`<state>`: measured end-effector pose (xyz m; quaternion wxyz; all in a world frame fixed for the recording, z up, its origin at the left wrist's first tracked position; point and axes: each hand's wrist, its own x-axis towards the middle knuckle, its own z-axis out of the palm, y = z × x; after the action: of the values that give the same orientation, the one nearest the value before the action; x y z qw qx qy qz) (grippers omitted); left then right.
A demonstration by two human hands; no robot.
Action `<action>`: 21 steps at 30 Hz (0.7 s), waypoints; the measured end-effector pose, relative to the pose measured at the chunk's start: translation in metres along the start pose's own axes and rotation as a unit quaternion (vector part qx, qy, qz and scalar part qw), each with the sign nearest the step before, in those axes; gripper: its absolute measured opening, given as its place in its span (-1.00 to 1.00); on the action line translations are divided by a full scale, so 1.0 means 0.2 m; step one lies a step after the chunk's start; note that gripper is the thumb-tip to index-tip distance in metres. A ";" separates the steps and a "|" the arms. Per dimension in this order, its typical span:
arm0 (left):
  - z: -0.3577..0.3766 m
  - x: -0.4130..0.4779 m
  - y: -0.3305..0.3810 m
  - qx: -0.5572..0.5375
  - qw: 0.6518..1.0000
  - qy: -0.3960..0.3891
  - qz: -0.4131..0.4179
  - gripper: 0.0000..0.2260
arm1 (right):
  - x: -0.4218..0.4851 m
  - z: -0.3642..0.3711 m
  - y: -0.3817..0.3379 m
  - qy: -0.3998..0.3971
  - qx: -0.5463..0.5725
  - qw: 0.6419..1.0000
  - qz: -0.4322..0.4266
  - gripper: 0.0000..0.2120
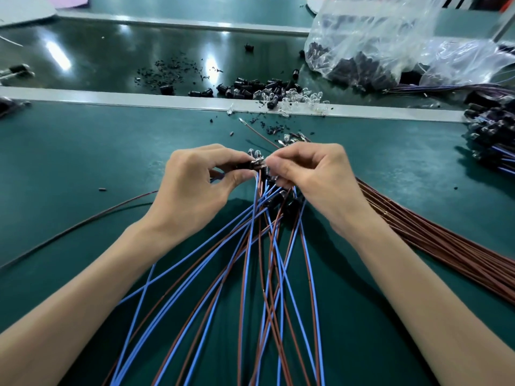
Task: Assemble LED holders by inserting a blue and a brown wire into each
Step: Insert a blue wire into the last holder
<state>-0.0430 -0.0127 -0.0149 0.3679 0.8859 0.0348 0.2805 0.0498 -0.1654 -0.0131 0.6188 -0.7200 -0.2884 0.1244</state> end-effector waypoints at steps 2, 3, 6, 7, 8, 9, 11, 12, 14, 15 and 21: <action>0.01 0.00 0.00 0.009 1.000 -0.001 0.012 -0.83 | -0.01 0.02 0.01 -0.007 -0.004 1.000 0.005 -0.92; 0.01 0.00 0.00 0.011 1.000 0.000 0.016 -0.83 | -0.01 0.02 0.01 -0.001 -0.006 1.000 0.003 -0.86; 0.02 0.00 -0.01 0.018 0.999 -0.006 0.030 -0.83 | -0.01 0.03 0.00 0.002 -0.011 1.000 -0.019 -0.88; 0.02 -0.01 -0.01 0.020 0.999 -0.012 0.035 -0.83 | -0.01 0.03 0.00 -0.002 -0.015 1.000 -0.023 -0.92; 0.03 -0.01 -0.01 0.021 0.999 -0.018 0.037 -0.84 | -0.01 0.03 0.00 -0.004 -0.022 0.999 -0.025 -0.92; 0.03 -0.01 -0.01 0.021 0.999 -0.022 0.037 -0.84 | -0.02 0.03 0.00 -0.002 -0.037 0.999 -0.027 -0.91; 0.03 -0.01 -0.01 0.024 0.999 -0.029 0.030 -0.85 | -0.02 0.03 -0.01 0.015 -0.088 0.995 -0.040 -0.88; 0.03 0.00 -0.02 0.030 0.999 -0.032 0.027 -0.86 | -0.02 0.03 -0.01 0.030 -0.118 0.991 -0.049 -0.87; 0.03 0.00 -0.02 0.039 0.998 -0.039 0.021 -0.87 | -0.02 0.03 -0.01 0.056 -0.160 0.984 -0.058 -0.86; 0.02 0.00 -0.02 0.041 0.998 -0.042 0.018 -0.88 | -0.02 0.04 -0.02 0.064 -0.168 0.982 -0.059 -0.87; -0.01 0.01 -0.03 0.029 0.997 -0.062 -0.020 -0.91 | -0.01 0.04 -0.01 0.098 -0.170 0.979 -0.048 -0.89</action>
<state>-0.0407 -0.0062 -0.0166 0.3492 0.9110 0.0381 0.2161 0.0428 -0.1598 -0.0128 0.5179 -0.8088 -0.2771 -0.0277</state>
